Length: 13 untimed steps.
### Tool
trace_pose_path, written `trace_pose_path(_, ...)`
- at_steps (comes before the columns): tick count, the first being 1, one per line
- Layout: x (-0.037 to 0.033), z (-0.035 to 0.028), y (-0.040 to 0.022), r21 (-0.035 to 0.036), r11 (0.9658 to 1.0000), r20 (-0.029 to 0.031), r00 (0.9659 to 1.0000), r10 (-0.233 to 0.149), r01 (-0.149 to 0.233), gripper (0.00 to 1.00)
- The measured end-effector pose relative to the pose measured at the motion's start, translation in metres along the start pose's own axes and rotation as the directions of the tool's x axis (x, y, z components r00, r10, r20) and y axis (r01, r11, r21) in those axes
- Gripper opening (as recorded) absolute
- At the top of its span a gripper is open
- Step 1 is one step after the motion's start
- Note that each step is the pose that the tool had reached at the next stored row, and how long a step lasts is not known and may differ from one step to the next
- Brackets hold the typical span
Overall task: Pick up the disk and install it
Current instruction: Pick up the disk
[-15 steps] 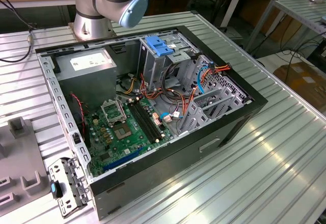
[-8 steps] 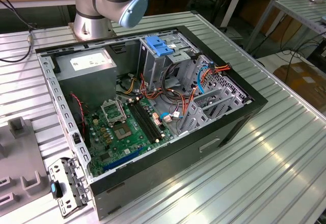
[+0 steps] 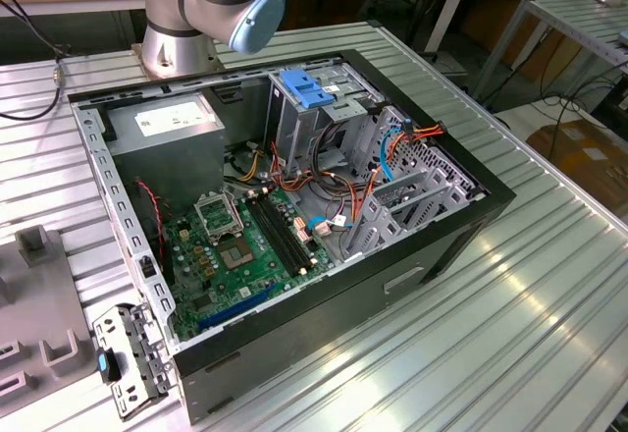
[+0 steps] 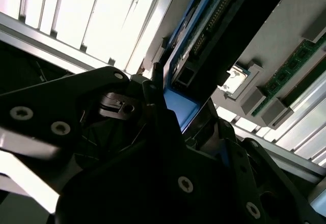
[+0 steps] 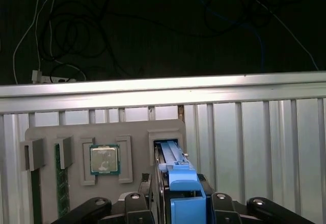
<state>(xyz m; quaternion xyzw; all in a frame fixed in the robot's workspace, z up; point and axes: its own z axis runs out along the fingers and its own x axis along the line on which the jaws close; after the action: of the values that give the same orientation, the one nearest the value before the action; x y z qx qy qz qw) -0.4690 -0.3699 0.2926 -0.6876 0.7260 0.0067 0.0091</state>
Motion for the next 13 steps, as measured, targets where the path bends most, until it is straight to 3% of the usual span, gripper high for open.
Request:
trace_pose_path(3, 0.0, 0.0, 0.0, 0.0, 1.0, 0.0, 1.0, 0.0, 0.0, 0.45)
trace_pose_path(4, 0.0, 0.0, -0.0001, -0.0001, 1.0, -0.0001, 1.0, 0.0, 0.0, 0.38)
trace_pose_path(13, 0.0, 0.0, -0.0001, 0.0, 1.0, 0.0, 1.0, 0.0, 0.0, 0.37)
